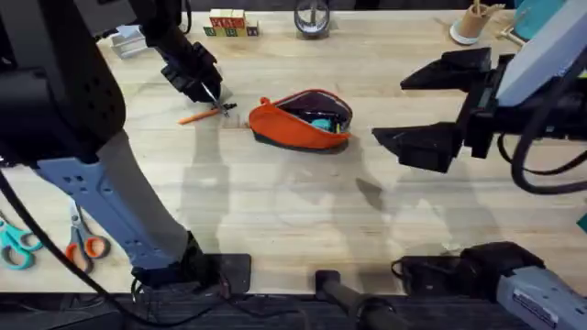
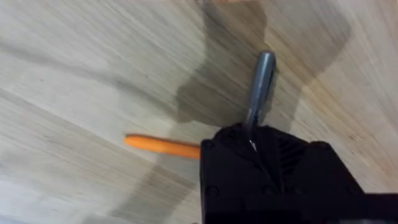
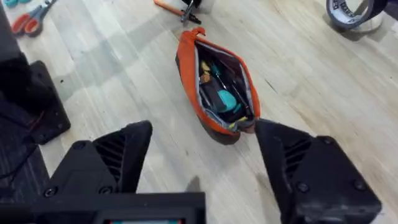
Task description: Unzip the bag, pick up the pens from the table one at a time and place them inside, then zip the bag closed.
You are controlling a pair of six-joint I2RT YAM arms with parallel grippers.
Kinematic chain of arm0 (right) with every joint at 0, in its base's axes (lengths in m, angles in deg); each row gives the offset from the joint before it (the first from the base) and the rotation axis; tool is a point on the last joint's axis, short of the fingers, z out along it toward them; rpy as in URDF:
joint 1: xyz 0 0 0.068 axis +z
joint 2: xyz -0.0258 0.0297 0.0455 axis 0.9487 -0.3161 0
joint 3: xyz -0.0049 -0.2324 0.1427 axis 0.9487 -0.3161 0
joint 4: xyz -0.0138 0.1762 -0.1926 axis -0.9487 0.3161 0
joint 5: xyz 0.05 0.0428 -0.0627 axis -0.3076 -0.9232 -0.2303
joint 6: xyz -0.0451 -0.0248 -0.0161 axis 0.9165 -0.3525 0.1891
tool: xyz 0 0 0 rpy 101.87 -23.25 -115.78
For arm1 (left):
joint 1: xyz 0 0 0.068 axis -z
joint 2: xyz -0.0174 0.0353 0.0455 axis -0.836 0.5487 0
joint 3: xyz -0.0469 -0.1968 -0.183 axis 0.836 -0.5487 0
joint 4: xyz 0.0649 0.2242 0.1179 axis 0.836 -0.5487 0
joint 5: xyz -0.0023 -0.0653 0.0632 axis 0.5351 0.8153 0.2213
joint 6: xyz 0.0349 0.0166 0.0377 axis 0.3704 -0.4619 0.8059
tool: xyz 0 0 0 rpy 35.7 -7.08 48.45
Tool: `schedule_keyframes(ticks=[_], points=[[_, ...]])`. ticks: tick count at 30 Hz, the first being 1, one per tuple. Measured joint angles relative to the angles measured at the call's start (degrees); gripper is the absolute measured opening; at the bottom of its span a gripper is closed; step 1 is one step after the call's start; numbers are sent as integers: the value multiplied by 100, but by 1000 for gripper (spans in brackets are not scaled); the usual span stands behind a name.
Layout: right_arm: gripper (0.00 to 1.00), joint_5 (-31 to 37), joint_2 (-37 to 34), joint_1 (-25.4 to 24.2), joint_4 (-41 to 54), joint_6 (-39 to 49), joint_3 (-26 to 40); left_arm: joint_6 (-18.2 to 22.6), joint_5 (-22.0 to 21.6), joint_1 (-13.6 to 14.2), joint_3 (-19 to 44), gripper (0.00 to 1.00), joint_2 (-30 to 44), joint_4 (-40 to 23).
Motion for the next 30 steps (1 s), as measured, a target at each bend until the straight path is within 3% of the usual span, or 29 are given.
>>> schedule_keyframes(ticks=[7, 15, 30], points=[[997, 0, 0, 0, 0, 0, 0, 196, 286, 0, 181, 41, 11, -179], [998, 1, 0, 0, 0, 0, 0, 445, 298, 0, 561, 41, -72, -366], [997, 0, 0, 0, 0, 0, 0, 1672, 297, 0, 584, 41, -1860, -1575]])
